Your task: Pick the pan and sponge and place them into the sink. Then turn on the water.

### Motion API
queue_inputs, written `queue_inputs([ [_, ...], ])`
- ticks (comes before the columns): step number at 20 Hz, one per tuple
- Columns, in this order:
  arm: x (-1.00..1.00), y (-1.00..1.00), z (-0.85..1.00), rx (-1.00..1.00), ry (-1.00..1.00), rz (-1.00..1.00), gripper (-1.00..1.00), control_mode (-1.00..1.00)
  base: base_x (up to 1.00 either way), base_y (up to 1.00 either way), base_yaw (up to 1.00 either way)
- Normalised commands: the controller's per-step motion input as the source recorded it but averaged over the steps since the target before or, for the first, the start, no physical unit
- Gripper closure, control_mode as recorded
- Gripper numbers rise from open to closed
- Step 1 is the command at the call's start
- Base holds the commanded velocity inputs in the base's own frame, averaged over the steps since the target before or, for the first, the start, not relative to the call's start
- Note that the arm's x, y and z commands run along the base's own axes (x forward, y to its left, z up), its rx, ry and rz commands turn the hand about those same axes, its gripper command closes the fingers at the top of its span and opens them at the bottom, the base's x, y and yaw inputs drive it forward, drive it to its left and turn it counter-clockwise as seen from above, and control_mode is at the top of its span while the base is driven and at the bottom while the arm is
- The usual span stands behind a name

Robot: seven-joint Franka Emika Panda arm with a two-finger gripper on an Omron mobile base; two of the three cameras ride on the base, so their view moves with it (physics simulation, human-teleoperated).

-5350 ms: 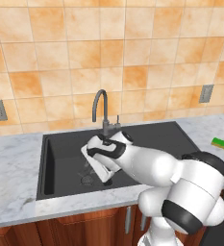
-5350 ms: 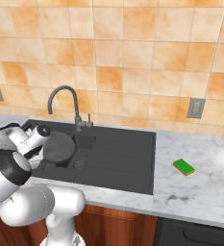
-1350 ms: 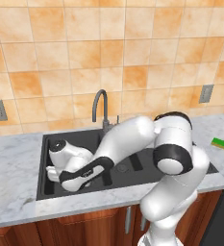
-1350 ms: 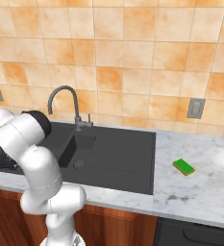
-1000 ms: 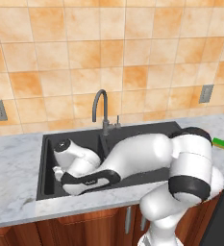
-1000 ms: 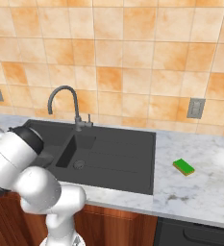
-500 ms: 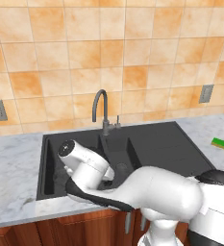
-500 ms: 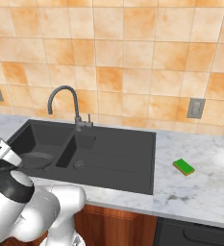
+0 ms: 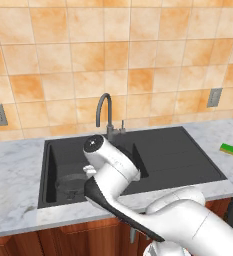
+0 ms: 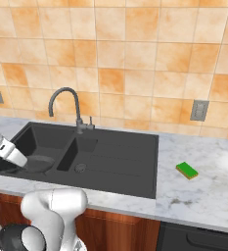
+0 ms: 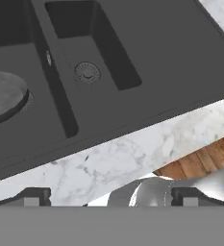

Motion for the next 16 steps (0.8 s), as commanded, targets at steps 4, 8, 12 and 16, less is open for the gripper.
queue_inputs([
  [4,-0.65,-0.64,0.46,0.0,0.0,0.19,-1.0,-1.0,0.0,0.0,0.0],
  [8,-0.47,-0.76,0.49,0.0,0.0,0.16,-1.0,-1.0,0.0,0.0,0.0],
  [12,-0.19,-0.75,0.33,0.0,0.0,0.09,-1.0,-1.0,0.0,0.0,0.0],
  [16,-0.01,-0.73,0.28,0.01,0.0,0.03,-1.0,-1.0,0.0,0.0,0.0],
])
